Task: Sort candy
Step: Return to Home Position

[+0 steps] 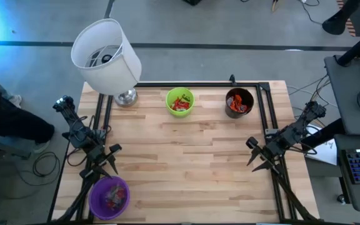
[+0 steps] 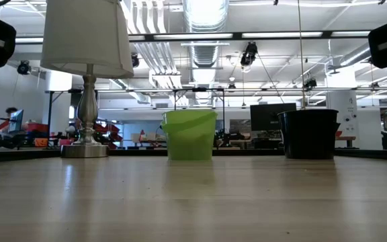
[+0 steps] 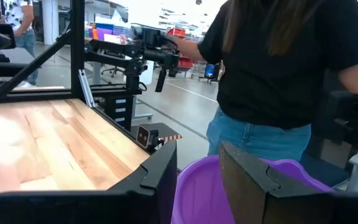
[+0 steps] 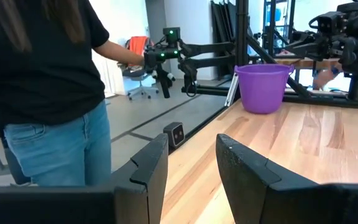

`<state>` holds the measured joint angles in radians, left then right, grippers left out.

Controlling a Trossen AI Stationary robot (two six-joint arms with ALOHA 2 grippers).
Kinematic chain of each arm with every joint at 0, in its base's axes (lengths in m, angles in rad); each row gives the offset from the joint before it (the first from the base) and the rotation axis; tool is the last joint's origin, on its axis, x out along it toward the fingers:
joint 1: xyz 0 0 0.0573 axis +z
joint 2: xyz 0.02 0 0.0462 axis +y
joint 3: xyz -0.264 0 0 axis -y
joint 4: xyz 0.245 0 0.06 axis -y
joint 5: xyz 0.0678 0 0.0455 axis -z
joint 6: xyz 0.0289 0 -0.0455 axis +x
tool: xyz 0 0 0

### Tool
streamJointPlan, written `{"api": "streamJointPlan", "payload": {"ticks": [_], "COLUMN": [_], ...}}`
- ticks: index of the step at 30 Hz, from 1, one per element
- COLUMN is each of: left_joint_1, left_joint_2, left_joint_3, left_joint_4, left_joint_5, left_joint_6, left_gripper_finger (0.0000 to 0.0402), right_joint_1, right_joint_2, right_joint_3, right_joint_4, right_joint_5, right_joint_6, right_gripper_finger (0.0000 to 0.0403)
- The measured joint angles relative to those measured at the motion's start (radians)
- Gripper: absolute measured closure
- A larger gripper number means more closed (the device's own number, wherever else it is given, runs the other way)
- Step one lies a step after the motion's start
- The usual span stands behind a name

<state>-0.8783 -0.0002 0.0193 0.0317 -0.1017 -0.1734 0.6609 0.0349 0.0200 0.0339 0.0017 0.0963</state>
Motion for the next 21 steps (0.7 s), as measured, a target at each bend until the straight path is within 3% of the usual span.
{"api": "streamJointPlan", "payload": {"ticks": [21], "left_joint_1": [0.000], "left_joint_2": [0.000], "left_joint_3": [0.000], "left_joint_4": [-0.002], "left_joint_5": [0.000], "left_joint_6": [0.000], "left_gripper_finger": [0.0299], "right_joint_1": [0.000], "right_joint_2": [-0.034], "right_joint_3": [-0.007], "right_joint_4": [-0.018], "right_joint_5": [-0.002], "right_joint_6": [0.000], "right_gripper_finger": [0.0275]}}
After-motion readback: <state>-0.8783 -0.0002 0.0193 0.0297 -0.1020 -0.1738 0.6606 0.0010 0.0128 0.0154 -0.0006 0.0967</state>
